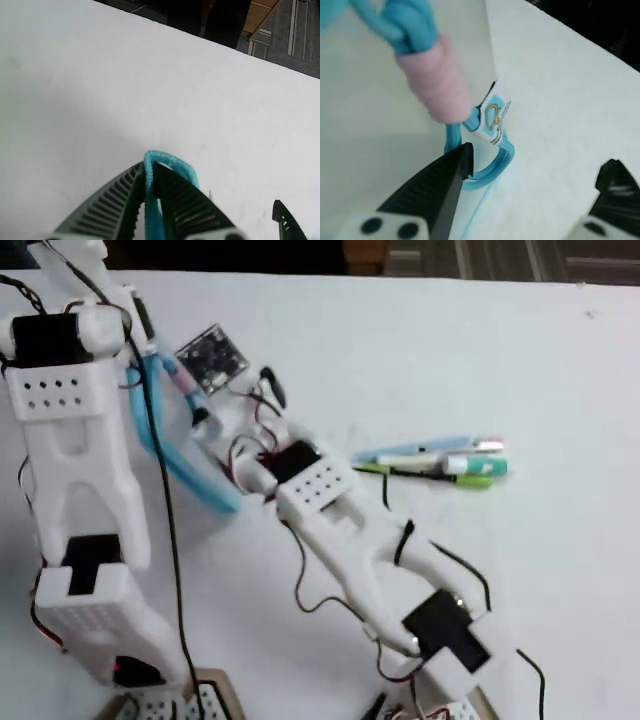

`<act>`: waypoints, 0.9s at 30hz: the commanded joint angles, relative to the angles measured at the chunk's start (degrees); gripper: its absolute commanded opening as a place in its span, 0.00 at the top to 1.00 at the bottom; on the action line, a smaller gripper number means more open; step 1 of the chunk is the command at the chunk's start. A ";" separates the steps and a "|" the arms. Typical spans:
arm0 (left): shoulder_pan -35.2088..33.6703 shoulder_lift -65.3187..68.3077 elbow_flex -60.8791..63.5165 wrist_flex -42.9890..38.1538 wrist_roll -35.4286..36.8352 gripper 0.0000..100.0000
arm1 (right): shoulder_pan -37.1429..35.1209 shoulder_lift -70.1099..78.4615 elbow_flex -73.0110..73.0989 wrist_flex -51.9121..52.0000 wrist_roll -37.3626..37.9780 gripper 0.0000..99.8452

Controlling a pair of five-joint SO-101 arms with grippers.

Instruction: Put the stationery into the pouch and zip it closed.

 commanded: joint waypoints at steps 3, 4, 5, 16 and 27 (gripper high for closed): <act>2.15 -0.22 -1.49 0.62 -1.32 0.98 | 0.04 4.44 -2.81 -9.36 0.62 0.61; 2.15 -0.22 -1.49 0.62 -1.32 0.98 | 0.04 5.49 -2.81 -11.74 0.62 0.61; 2.15 -0.22 -1.49 0.62 -1.32 0.98 | 0.22 6.55 -2.90 -13.93 0.70 0.61; 2.24 1.01 2.99 0.35 -1.32 0.98 | 2.42 20.53 -6.42 -42.68 0.70 0.61; 2.24 1.63 2.90 0.53 -1.32 0.98 | 3.65 35.65 -29.80 -53.32 0.62 0.63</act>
